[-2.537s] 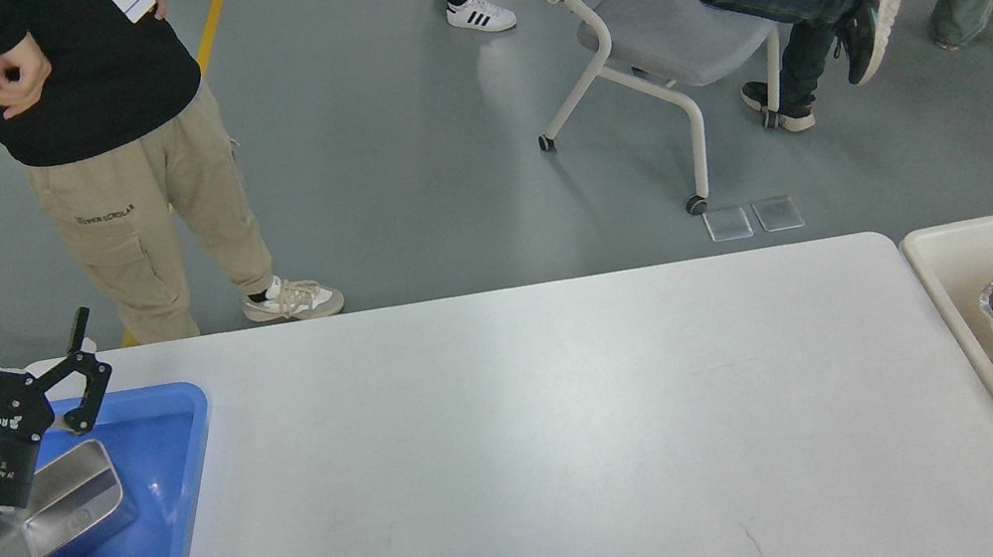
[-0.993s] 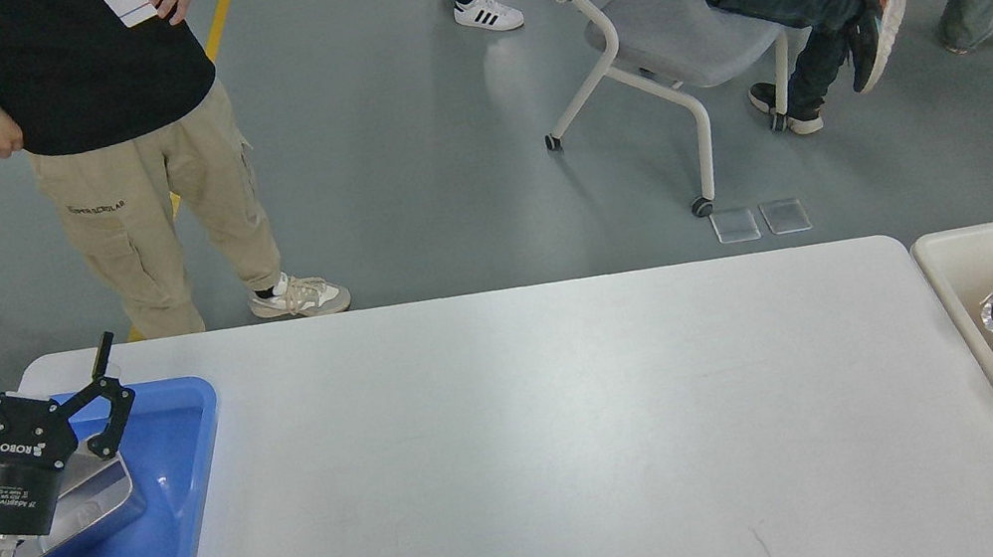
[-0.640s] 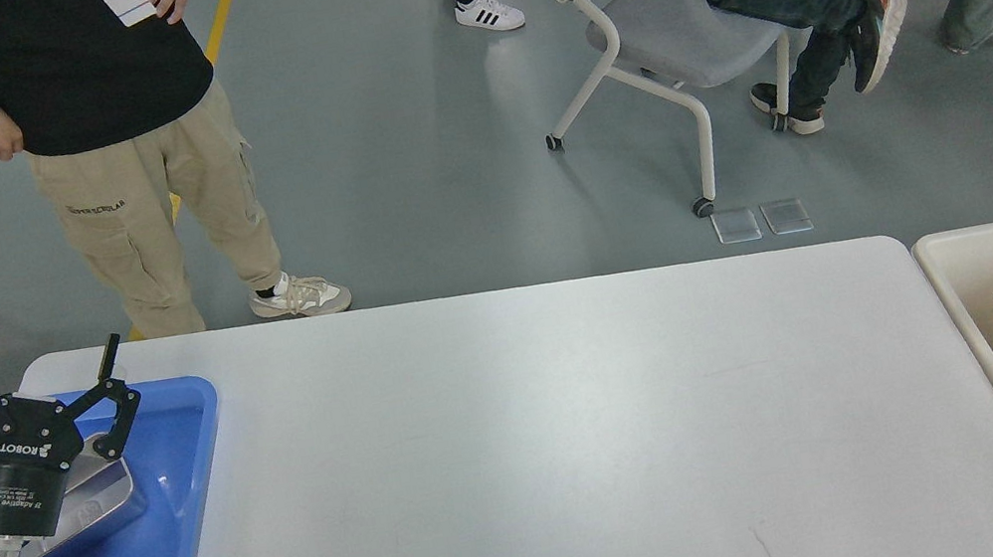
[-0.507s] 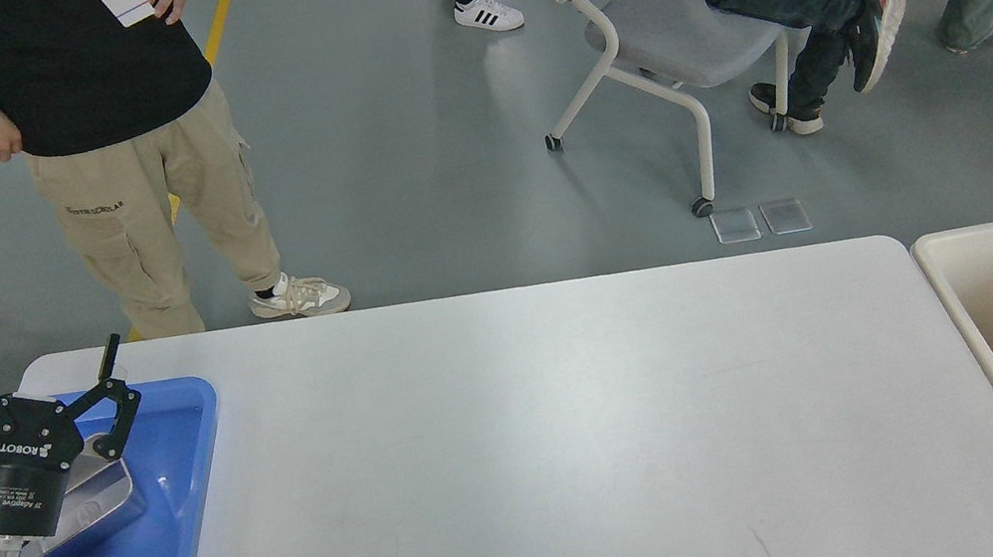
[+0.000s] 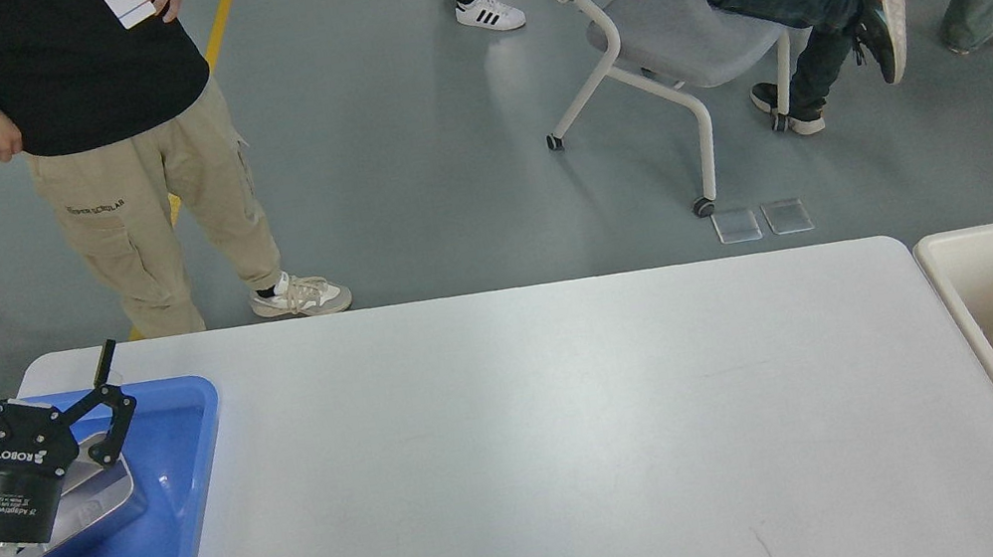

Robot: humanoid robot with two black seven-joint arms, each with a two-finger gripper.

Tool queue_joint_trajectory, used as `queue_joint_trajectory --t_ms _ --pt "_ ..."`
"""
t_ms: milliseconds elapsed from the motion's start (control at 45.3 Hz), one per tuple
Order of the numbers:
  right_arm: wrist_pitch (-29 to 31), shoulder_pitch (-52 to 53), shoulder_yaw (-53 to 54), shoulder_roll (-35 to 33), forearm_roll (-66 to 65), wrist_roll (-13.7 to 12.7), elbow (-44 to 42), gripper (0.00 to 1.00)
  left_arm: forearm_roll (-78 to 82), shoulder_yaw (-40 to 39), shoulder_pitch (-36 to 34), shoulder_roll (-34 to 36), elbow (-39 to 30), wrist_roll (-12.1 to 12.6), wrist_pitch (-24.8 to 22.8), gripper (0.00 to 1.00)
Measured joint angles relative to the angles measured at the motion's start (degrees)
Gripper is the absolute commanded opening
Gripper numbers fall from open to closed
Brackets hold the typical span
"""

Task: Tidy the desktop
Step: 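Release the foil tray in the white bin and withdraw the right gripper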

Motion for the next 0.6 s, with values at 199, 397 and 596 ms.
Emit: queue_joint_trajectory --t_ms 199,397,596 --pt "0.4 2.1 -0.1 0.3 -0.2 -0.1 0.0 1.0 0.0 -0.5 -0.5 0.2 0.1 0.0 0.0 0.97" --pt "0.4 3.5 -0.3 0.2 -0.2 0.1 -0.2 1.0 0.0 -0.6 -0.7 0.0 0.1 0.0 0.0 0.97" --pt "0.7 6.9 -0.3 0.5 -0.3 0.1 0.2 1.0 0.1 -0.6 -0.7 -0.1 0.1 -0.1 0.2 0.97"
